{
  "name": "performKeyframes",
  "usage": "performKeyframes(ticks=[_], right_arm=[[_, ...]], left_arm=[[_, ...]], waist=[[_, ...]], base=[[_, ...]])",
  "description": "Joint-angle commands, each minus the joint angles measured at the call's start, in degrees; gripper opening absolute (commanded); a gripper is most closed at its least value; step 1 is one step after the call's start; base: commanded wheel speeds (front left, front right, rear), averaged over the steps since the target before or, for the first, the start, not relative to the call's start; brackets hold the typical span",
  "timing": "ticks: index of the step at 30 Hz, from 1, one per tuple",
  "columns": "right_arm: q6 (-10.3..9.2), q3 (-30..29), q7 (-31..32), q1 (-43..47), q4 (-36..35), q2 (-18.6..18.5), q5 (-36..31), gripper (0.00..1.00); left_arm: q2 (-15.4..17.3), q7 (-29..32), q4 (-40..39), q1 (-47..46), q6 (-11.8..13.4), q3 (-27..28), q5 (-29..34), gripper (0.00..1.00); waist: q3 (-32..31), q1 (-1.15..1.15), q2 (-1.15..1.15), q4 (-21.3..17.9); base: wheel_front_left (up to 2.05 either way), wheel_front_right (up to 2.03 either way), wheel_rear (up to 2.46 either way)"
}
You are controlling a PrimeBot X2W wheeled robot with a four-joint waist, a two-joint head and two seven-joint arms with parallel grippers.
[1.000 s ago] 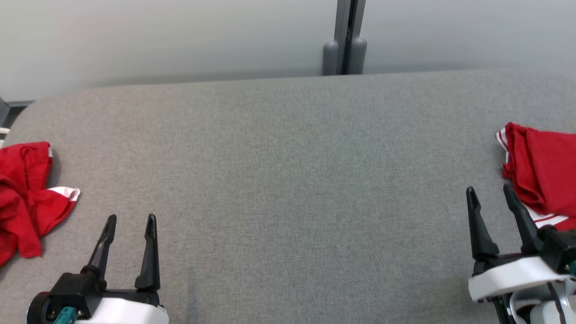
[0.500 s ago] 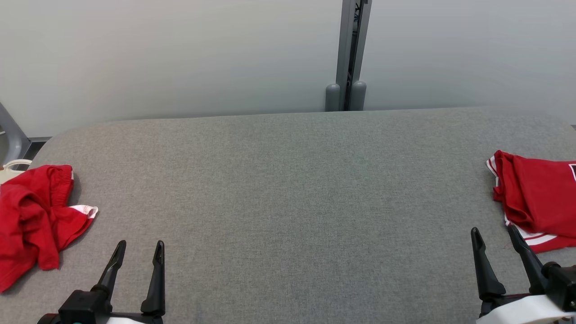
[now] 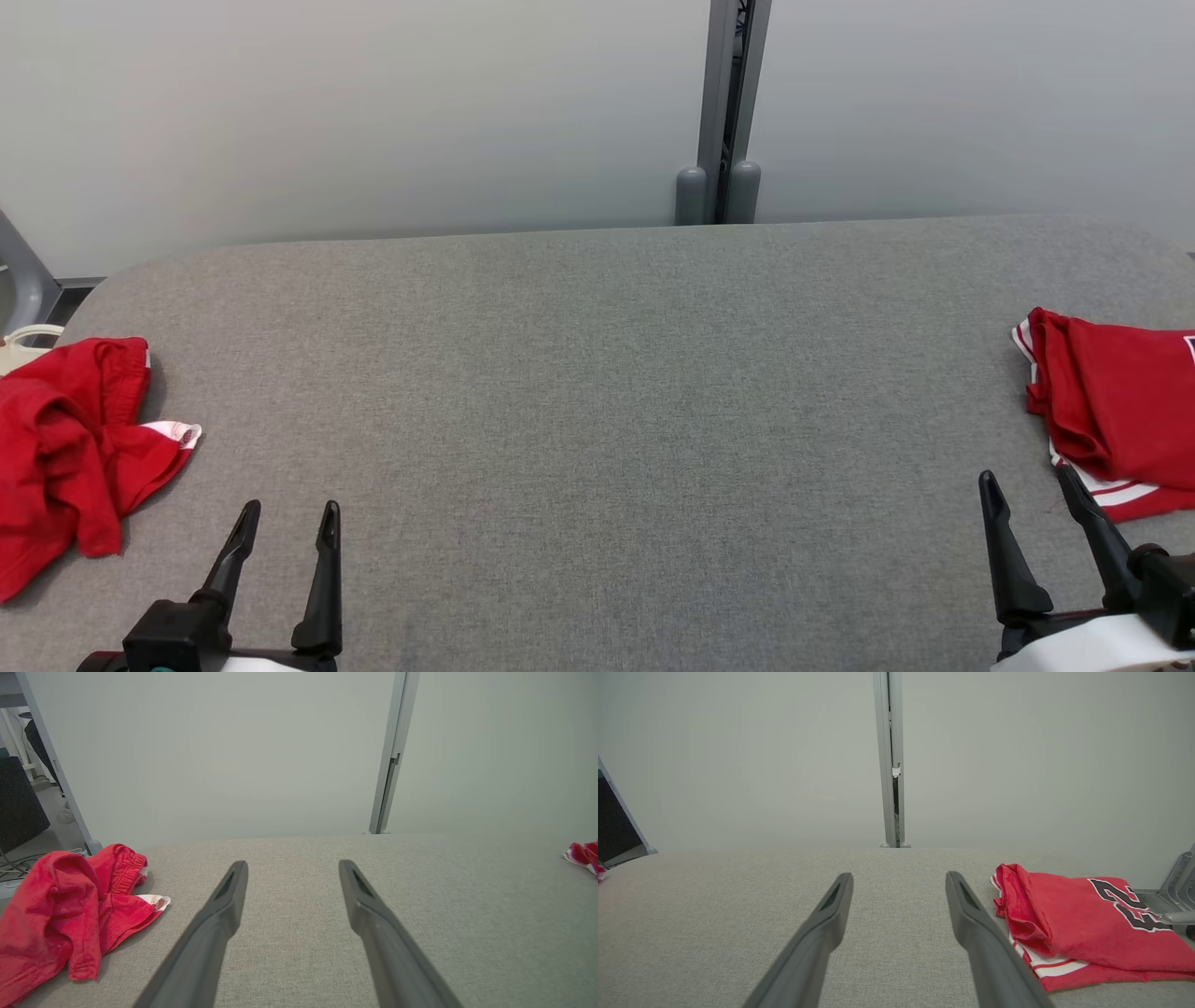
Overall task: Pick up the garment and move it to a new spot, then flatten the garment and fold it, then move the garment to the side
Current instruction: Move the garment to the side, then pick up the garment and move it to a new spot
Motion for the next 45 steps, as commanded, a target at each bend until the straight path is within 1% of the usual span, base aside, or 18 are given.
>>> performKeyframes(ticks=[1, 6, 10, 14, 23, 29, 35, 45], right_arm=[[0.00, -0.13, 0.22, 0.52, -0.30, -0.07, -0.27, 1.00], [0.00, -0.26, 0.23, 0.79, -0.54, -0.06, -0.09, 1.00], [0.00, -0.10, 0.33, 0.88, -1.72, -0.05, 0.01, 1.00], [0.00, -0.28, 0.82, 1.54, -3.83, -0.05, 0.13, 1.00], [0.00, 0.29, 2.42, 2.16, -7.56, -0.07, 0.29, 1.00], [0.00, 2.05, 2.81, 2.17, -7.78, -0.06, 0.93, 1.00], [0.00, 3.59, 2.79, 1.99, -7.53, -0.07, 1.12, 1.00], [0.00, 4.15, 2.99, 1.99, -7.44, -0.08, 0.59, 1.00]], left_arm=[[0.31, -0.10, -0.09, 0.01, 0.29, 0.02, -0.29, 1.00], [0.35, 0.00, 0.12, -0.40, 0.61, -0.02, -0.33, 1.00], [0.11, -0.18, 0.55, -1.38, 1.10, 0.12, -0.52, 1.00], [-0.55, -1.21, 1.12, -2.96, 0.95, 0.17, -0.97, 1.00], [-1.07, -3.40, 3.36, -6.91, -0.03, 1.00, -2.28, 1.00], [-1.09, -4.21, 5.61, -8.14, -0.38, 1.56, -2.91, 1.00], [-0.79, -4.67, 7.64, -8.76, -0.88, 1.67, -3.02, 1.00], [-0.84, -5.28, 9.71, -9.60, -1.23, 1.58, -2.90, 1.00]], waist=[[0.10, 0.00, 0.00, 0.04], [0.28, 0.00, 0.00, 0.30], [0.71, 0.00, 0.00, 1.98], [1.28, 0.00, 0.00, 5.85], [1.18, 0.00, 0.00, 16.86], [0.32, 0.00, 0.00, 21.60], [-0.14, 0.00, 0.00, 23.97], [-0.09, 0.00, 0.00, 24.92]], base=[[0.00, 0.00, 0.00], [0.00, 0.00, 0.00], [0.00, 0.00, 0.00], [0.00, 0.00, 0.00], [0.00, 0.00, 0.00], [0.00, 0.00, 0.00], [0.00, 0.00, 0.00], [0.00, 0.00, 0.00]])
